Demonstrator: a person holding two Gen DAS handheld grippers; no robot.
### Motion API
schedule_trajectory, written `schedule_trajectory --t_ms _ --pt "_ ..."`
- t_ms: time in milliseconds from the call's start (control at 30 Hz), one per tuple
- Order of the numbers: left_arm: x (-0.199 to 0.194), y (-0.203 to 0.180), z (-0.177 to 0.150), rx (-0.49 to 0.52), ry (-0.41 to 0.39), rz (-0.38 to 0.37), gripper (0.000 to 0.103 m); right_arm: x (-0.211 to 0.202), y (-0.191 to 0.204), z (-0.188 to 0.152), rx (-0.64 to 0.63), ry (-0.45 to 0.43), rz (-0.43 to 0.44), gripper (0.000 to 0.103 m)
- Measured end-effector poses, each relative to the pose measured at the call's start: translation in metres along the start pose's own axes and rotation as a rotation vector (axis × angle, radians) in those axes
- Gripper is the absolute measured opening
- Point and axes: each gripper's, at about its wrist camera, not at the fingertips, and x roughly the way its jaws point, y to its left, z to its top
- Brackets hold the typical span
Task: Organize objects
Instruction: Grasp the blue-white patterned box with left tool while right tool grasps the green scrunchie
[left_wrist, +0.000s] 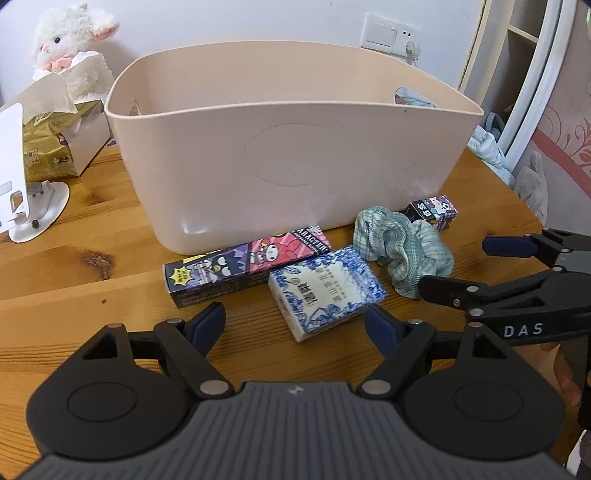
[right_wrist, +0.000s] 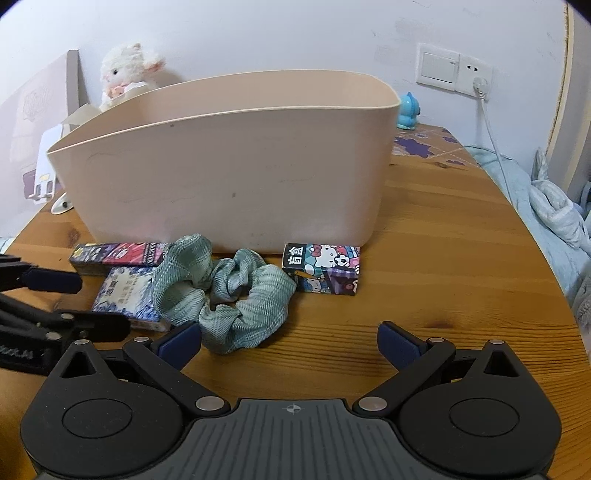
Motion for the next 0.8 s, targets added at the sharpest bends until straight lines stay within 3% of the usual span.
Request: schedule_trajectory --t_ms 300,800 --pt "0.018 -0.016 0.005 -0.056 0.043 0.050 0.085 -0.004 -0.020 -0.003 0.034 0.003 -0.009 0.103" --pt "0.027 -0.034 0.014 -0.102 0.009 0.188 0.088 -0.003 -0.029 -0.005 0.039 -0.005 -0.008 0.103"
